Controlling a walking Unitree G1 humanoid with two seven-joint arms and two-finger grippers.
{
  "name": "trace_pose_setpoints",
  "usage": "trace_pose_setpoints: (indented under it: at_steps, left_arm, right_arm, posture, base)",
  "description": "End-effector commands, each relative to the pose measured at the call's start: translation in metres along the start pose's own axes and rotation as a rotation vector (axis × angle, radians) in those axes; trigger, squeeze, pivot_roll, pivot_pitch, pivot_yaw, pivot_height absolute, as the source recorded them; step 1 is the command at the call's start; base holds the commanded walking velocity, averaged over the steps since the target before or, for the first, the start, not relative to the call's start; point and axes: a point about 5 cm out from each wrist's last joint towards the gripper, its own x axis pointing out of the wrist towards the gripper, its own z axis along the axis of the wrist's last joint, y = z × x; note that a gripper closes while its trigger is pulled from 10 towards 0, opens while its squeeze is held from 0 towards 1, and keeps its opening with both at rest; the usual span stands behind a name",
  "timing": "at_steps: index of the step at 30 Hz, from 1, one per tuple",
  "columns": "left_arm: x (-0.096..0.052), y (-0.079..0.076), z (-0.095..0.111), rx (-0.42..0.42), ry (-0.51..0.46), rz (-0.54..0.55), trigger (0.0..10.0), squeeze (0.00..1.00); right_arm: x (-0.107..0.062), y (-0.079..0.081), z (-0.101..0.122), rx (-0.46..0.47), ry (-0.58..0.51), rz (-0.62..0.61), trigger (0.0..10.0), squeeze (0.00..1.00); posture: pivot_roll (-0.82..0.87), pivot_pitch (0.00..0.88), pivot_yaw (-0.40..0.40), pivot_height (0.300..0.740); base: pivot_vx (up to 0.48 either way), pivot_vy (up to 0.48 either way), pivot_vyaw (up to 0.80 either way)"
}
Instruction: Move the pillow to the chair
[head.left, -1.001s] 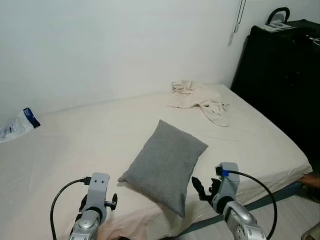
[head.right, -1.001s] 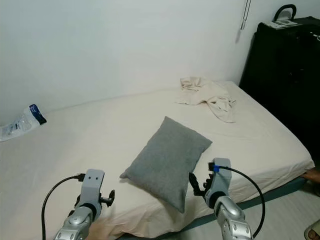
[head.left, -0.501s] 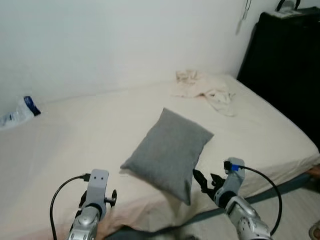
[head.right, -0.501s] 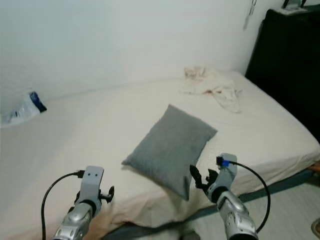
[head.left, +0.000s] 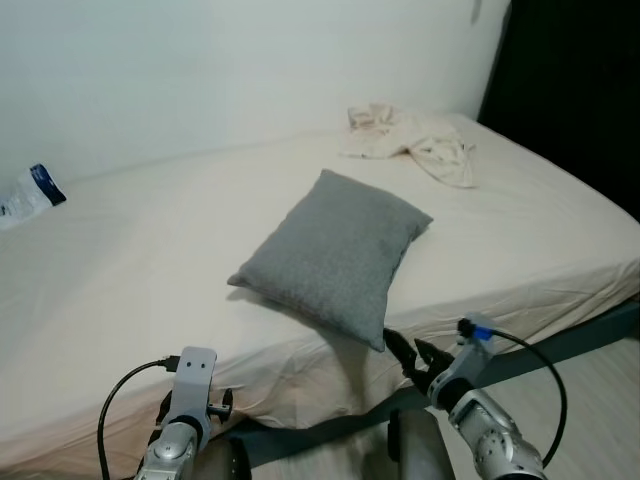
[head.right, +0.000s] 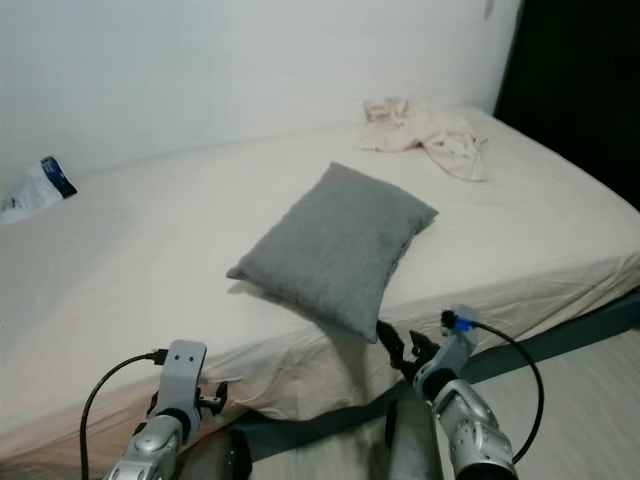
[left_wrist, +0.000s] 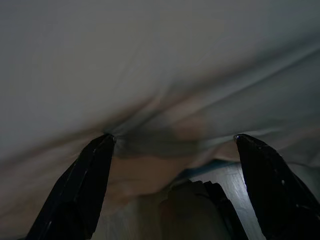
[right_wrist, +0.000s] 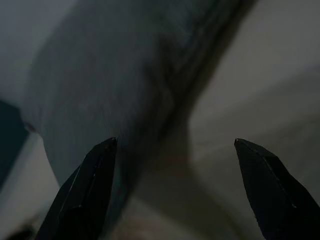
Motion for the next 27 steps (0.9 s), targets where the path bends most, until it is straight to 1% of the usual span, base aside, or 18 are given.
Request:
trace_pose_setpoints:
  at_steps: [1,6,9,12,15,16,18,20,22,23,24,25,27]
  left_arm:
    - [0.0,0.007,0.001,0.006,-0.006,0.006,10.0,0.0]
    - [-0.002,0.006,0.0,0.014,-0.007,-0.005,10.0,0.0]
    - [-0.002,0.005,-0.001,0.014,-0.007,-0.007,10.0,0.0]
    - [-0.004,0.005,-0.001,0.021,-0.01,-0.016,10.0,0.0]
    - [-0.005,0.005,0.0,0.027,-0.015,-0.021,10.0,0.0]
    - [-0.005,0.005,0.0,0.027,-0.015,-0.021,10.0,0.0]
    - [-0.006,0.007,-0.001,0.03,-0.017,-0.021,10.0,0.0]
    - [-0.007,0.009,-0.001,0.034,-0.017,-0.019,10.0,0.0]
    - [-0.008,0.011,-0.001,0.035,-0.017,-0.017,10.0,0.0]
    - [-0.008,0.011,-0.001,0.035,-0.017,-0.017,10.0,0.0]
    - [-0.009,0.011,-0.002,0.034,-0.017,-0.014,10.0,0.0]
    - [-0.009,0.011,-0.002,0.033,-0.017,-0.014,10.0,0.0]
    - [-0.009,0.011,-0.002,0.032,-0.016,-0.014,10.0,0.0]
  right_arm:
    - [0.005,0.007,0.005,0.021,-0.022,0.046,10.0,0.0]
    - [0.006,0.008,0.011,0.066,-0.063,0.079,10.0,0.0]
    - [0.007,0.007,0.011,0.076,-0.064,0.08,10.0,0.0]
    - [0.011,0.003,0.009,0.156,-0.08,0.083,10.0,0.0]
    - [0.014,0.004,0.011,0.239,-0.108,0.118,10.0,0.0]
    - [0.014,0.004,0.011,0.239,-0.108,0.118,10.0,0.0]
    - [0.019,0.009,0.013,0.283,-0.122,0.174,10.0,0.0]
    - [0.027,0.024,0.018,0.324,-0.135,0.28,10.0,0.0]
    - [0.034,0.035,0.023,0.346,-0.141,0.346,10.0,0.0]
    - [0.034,0.035,0.023,0.346,-0.141,0.346,10.0,0.0]
    - [0.04,0.042,0.024,0.356,-0.138,0.366,10.0,0.0]
    - [0.041,0.044,0.024,0.357,-0.136,0.369,10.0,0.0]
    - [0.049,0.048,0.022,0.347,-0.109,0.337,10.0,0.0]
  posture:
    - [-0.1,0.096,0.074,0.498]
    - [-0.1,0.106,0.082,0.493]
    - [-0.1,0.108,0.082,0.493]
    - [-0.08,0.122,0.093,0.493]
    - [-0.08,0.124,0.095,0.493]
    - [-0.08,0.124,0.095,0.493]
    - [-0.07,0.128,0.098,0.493]
    - [-0.06,0.13,0.096,0.493]
    - [-0.06,0.131,0.093,0.493]
    - [-0.06,0.131,0.093,0.493]
    - [-0.05,0.132,0.09,0.493]
    - [-0.05,0.132,0.09,0.493]
    - [-0.05,0.132,0.09,0.493]
  base:
    - [0.0,0.0,0.0]
    - [0.0,0.0,0.0]
    - [0.0,0.0,0.0]
    - [0.0,0.0,0.0]
    - [0.0,0.0,0.0]
    - [0.0,0.0,0.0]
    - [0.0,0.0,0.0]
    - [0.0,0.0,0.0]
    - [0.0,0.0,0.0]
    - [0.0,0.0,0.0]
    - [0.0,0.0,0.0]
    - [0.0,0.0,0.0]
    - [0.0,0.0,0.0]
